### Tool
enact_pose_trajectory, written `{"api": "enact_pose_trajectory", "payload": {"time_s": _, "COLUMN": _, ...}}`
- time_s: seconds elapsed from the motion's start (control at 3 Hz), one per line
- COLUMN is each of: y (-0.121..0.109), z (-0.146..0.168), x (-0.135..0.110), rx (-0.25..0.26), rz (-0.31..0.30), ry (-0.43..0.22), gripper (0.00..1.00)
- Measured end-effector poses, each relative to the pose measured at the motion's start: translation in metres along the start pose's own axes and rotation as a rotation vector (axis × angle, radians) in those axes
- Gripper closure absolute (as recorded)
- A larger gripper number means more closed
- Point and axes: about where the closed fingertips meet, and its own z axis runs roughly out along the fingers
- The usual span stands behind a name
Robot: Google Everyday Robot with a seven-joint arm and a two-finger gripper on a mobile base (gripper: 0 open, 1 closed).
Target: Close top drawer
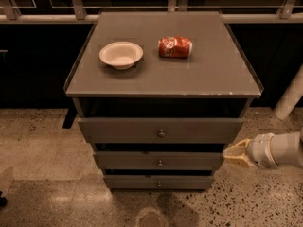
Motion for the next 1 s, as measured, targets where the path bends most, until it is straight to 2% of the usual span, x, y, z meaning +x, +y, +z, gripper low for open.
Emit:
{"api": "enact_pose_trajectory", "payload": {"time_s": 0.33, "y": 0.0000, "z": 0.0000, "x": 0.0000, "rx": 0.000, "rz": 0.000, "ry": 0.000, "gripper": 0.11}}
{"api": "enact_pose_trajectory", "payload": {"time_s": 0.67, "y": 0.0000, "z": 0.0001, "x": 0.0000, "rx": 0.000, "rz": 0.000, "ry": 0.000, "gripper": 0.00}}
{"api": "enact_pose_trajectory", "payload": {"time_s": 1.0, "y": 0.0000, "z": 0.0001, "x": 0.0000, "rx": 0.000, "rz": 0.000, "ry": 0.000, "gripper": 0.00}}
